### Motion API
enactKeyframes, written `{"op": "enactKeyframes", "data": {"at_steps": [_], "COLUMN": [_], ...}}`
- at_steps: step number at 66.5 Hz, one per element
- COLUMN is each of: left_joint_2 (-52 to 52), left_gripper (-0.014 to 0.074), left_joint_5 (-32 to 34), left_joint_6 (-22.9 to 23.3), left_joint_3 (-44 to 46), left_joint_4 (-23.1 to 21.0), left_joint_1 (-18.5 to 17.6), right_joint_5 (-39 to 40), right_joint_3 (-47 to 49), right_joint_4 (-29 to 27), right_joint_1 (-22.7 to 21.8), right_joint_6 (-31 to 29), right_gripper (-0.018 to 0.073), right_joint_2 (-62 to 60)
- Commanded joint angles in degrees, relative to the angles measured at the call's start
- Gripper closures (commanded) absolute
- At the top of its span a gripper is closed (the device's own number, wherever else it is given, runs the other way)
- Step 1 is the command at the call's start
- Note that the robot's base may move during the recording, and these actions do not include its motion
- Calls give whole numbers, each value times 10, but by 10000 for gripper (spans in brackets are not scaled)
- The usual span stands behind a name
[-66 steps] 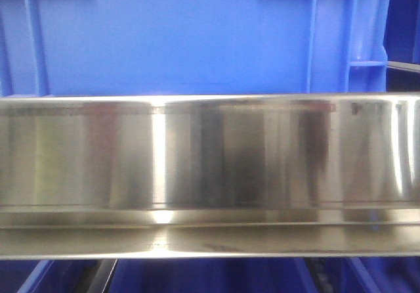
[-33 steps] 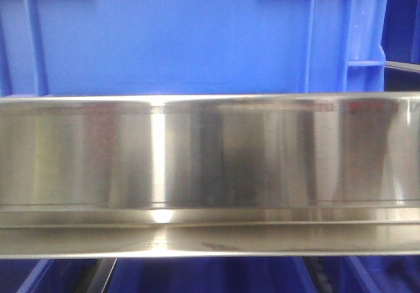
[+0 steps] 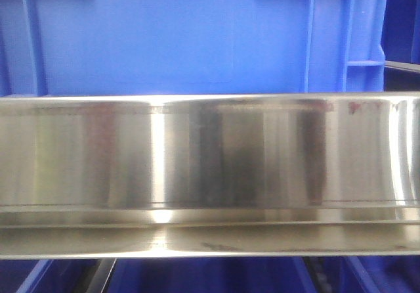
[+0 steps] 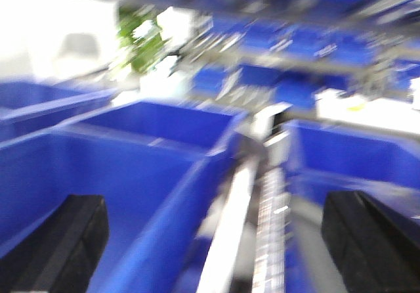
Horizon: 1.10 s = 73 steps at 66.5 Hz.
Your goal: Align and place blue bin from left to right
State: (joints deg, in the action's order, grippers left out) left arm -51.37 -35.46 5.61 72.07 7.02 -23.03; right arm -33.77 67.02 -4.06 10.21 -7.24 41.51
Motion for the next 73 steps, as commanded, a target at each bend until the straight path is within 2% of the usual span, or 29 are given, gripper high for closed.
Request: {"op": "enactKeyframes", "data": {"at_steps": [1, 4, 12, 19, 25, 35, 46, 73], "left_joint_2": [-46, -66, -122, -171, -218, -291, -367, -474], "left_gripper": [-6, -6, -6, -6, -6, -6, -6, -6], "left_joint_5": [-50, -75, -130, -190, -256, -345, -345, -345], "left_joint_6": [5, 8, 9, 27, 45, 45, 45, 45], "left_joint_3": [50, 71, 125, 172, 221, 294, 345, 348], "left_joint_4": [-5, -6, -6, -6, -7, -7, -7, -7], "left_joint_1": [-13, -13, -9, 11, 40, 67, 73, 73], "right_joint_5": [-62, -111, -211, -297, -362, -362, -362, -362], "right_joint_3": [56, 89, 175, 256, 320, 403, 430, 430], "right_joint_4": [0, 0, 0, 12, 12, 15, 23, 33], "right_joint_1": [39, 53, 57, 57, 57, 57, 57, 57], "right_joint_6": [-9, -6, 36, 88, 101, 108, 130, 142], "right_gripper": [0, 0, 0, 0, 0, 0, 0, 0], "right_joint_2": [69, 105, 196, 279, 338, 428, 479, 573]}}
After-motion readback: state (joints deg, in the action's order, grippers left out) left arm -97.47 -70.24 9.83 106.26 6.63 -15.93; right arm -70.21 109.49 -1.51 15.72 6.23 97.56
